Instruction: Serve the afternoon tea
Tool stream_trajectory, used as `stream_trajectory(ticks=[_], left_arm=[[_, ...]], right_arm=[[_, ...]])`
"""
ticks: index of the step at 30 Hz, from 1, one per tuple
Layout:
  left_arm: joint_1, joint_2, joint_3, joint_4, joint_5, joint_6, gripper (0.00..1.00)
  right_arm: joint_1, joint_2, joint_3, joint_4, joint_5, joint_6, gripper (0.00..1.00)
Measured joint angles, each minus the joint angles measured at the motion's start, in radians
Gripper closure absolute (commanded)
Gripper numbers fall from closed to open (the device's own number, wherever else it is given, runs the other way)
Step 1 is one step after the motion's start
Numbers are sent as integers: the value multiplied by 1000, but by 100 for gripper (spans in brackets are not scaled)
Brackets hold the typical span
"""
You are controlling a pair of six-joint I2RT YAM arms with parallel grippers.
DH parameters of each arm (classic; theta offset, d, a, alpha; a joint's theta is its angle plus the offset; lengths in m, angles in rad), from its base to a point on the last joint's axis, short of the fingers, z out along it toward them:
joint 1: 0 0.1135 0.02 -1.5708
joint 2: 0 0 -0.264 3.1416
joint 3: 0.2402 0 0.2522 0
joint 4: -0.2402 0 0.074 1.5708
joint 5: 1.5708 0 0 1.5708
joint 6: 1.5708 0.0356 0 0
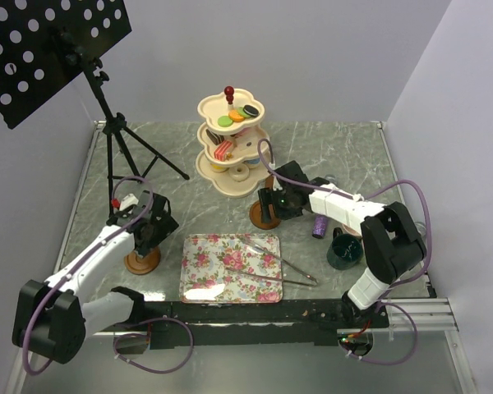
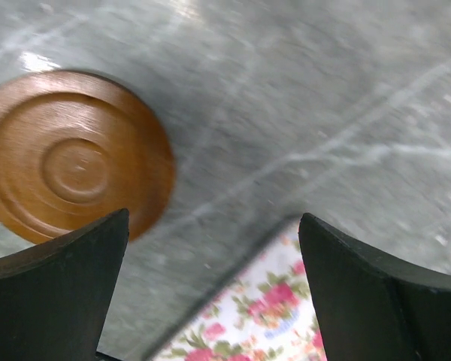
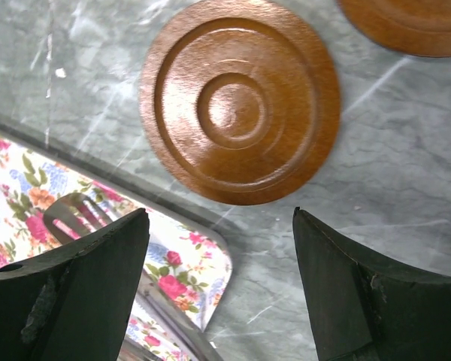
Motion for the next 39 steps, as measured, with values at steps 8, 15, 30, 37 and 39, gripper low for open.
stream_trajectory(ticks=[8,15,30,37,39], left_arm=[[22,130,-11,34,-85,28,0],[38,210,-15,77,-108,37,0],[51,228,-43,134,-129,83,22],[47,257,-25,173,-105,175,36],[25,299,8,203,-95,191,36]], right_arm=[[28,0,16,-3,19,0,17],[28,1,17,-8,58,-7,18],[27,3,16,-27,80,-15,18],[6,3,16,-28,86,-3,18],[0,3,16,-27,82,0,18]])
